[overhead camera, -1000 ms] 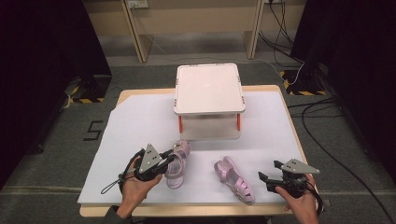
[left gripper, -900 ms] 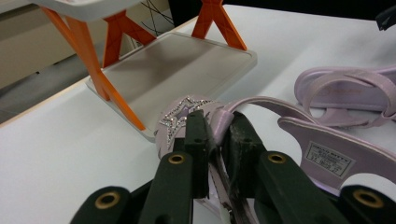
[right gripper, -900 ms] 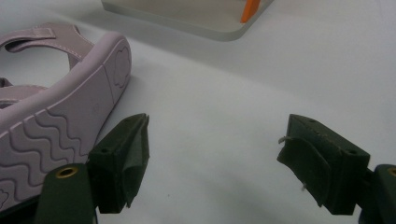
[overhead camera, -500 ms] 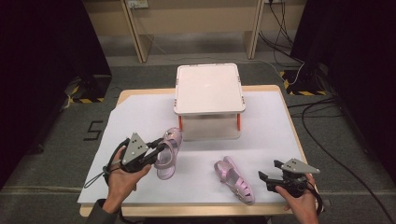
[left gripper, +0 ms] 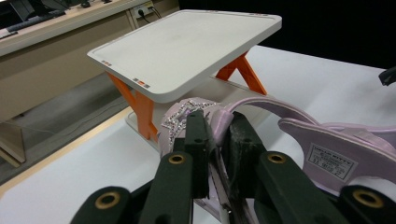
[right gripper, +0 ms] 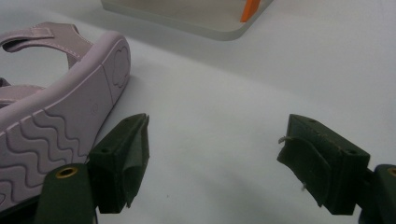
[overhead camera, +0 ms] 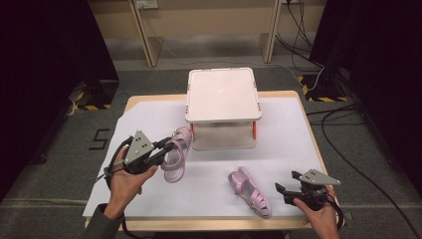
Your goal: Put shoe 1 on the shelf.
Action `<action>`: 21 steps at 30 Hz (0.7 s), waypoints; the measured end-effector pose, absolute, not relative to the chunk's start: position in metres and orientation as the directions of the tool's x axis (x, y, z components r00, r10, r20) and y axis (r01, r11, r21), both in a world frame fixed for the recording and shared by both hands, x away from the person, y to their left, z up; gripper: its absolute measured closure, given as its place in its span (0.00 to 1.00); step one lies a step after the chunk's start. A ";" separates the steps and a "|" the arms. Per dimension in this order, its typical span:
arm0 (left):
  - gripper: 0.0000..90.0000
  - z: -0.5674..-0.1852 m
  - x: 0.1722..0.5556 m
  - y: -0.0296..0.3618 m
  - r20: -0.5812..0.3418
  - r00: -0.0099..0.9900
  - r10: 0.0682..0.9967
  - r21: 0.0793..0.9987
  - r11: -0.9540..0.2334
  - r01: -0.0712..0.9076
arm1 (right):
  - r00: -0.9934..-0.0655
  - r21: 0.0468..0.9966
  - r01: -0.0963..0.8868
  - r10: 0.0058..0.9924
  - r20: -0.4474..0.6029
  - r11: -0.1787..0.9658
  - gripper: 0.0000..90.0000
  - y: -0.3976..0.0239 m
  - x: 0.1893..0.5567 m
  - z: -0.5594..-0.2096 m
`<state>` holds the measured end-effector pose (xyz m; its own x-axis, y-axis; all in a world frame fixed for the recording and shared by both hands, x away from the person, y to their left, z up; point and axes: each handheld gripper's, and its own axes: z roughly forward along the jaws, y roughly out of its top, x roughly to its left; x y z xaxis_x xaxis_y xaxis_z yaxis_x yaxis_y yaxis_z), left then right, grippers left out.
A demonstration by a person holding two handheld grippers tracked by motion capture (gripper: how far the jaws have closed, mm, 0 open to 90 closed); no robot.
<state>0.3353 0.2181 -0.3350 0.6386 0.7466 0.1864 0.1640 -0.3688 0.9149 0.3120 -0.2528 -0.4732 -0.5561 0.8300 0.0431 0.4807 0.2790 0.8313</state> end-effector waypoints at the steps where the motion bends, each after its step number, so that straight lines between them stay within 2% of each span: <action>1: 0.89 -0.329 0.339 0.218 0.192 0.635 0.749 0.913 -0.373 0.164 | -0.558 0.831 0.481 0.829 0.042 0.281 0.26 -0.253 0.312 -0.473; 16: 0.89 -0.290 0.372 0.201 0.233 0.606 0.761 0.911 -0.388 0.137 | -0.559 0.834 0.477 0.828 0.045 0.277 0.26 -0.253 0.312 -0.473; 21: 0.89 -0.283 0.398 0.188 0.253 0.587 0.769 0.909 -0.396 0.127 | -0.561 0.833 0.478 0.827 0.044 0.279 0.26 -0.253 0.313 -0.473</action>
<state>0.3980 0.1878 -0.2826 0.5871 0.7690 0.2526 0.1273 -0.3959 0.9094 0.3125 -0.2526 -0.4733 -0.5606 0.8269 0.0442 0.4776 0.2794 0.8329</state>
